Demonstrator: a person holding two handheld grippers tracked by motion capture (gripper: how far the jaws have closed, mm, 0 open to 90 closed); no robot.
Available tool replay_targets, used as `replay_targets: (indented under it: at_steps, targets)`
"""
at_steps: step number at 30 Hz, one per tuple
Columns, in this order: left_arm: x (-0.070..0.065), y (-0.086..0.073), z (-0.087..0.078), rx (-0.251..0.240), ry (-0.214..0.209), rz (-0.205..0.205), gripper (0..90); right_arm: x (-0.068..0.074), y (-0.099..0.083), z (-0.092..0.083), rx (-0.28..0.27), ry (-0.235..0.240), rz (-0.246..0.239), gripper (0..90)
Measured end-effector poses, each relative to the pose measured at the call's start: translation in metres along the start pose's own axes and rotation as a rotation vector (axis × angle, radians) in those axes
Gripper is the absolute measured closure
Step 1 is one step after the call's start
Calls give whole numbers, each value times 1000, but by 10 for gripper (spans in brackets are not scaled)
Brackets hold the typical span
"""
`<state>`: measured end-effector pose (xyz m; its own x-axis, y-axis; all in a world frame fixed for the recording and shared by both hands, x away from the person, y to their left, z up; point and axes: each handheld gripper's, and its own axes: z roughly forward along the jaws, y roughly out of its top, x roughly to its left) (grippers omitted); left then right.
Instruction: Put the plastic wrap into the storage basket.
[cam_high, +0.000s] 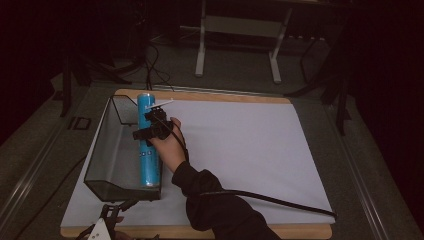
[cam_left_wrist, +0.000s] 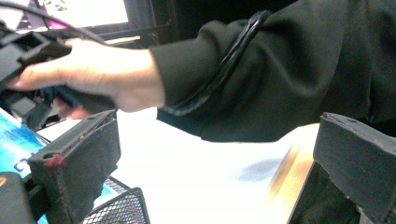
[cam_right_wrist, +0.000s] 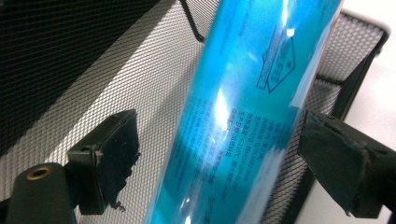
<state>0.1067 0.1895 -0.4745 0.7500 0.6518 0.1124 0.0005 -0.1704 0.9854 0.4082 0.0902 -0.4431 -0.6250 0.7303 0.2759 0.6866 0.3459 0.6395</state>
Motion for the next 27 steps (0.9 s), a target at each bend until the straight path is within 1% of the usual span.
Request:
replay_targets:
  at_steps: [1,2,4,6,7,8,9,10,12,16,17,19,21,22,24,26,27]
  targets:
    - [0,0,0,0,0,0,16,0,1,-7,11,3,-38,121]
    - [0,0,0,0,0,-1,16,0,1,-7,11,3,-38,121]
    - [0,0,0,1,2,-1,16,-2,1,-14,13,0,-56,122]
    - [0,0,0,1,2,-1,16,-5,0,-23,13,-21,-92,122]
    - [0,0,0,1,2,-2,16,-7,0,-27,8,-23,-98,123]
    - [0,0,1,2,1,-3,16,-13,-1,-38,-5,-31,-100,126]
    - [0,0,1,3,0,-3,16,-13,-1,-38,-5,-31,-100,126]
    - [0,0,1,4,-1,-5,16,-16,-1,-43,-10,-35,-110,127]
    - [0,0,2,8,-1,-3,16,-23,-2,-54,-21,-42,-112,128]
    - [0,-1,4,12,-5,-4,16,-35,-6,-72,-41,-64,-125,129]
    - [0,-1,4,12,-5,-3,16,-39,-8,-78,-48,-57,-133,129]
    - [0,-1,4,15,-3,-1,16,-44,-11,-86,-53,-59,-137,130]
    - [1,-1,5,15,-2,-4,16,-46,-11,-89,-54,-54,-138,130]
    - [1,-1,5,16,-2,-2,16,-50,-16,-100,-64,-47,-151,131]
    - [0,-1,5,17,-4,-2,16,-53,-20,-107,-68,-45,-169,131]
    - [0,-1,5,17,-4,-2,16,-54,-22,-109,-70,-45,-174,131]
    - [0,-1,6,18,-3,-3,16,-57,-27,-115,-65,-53,-199,131]
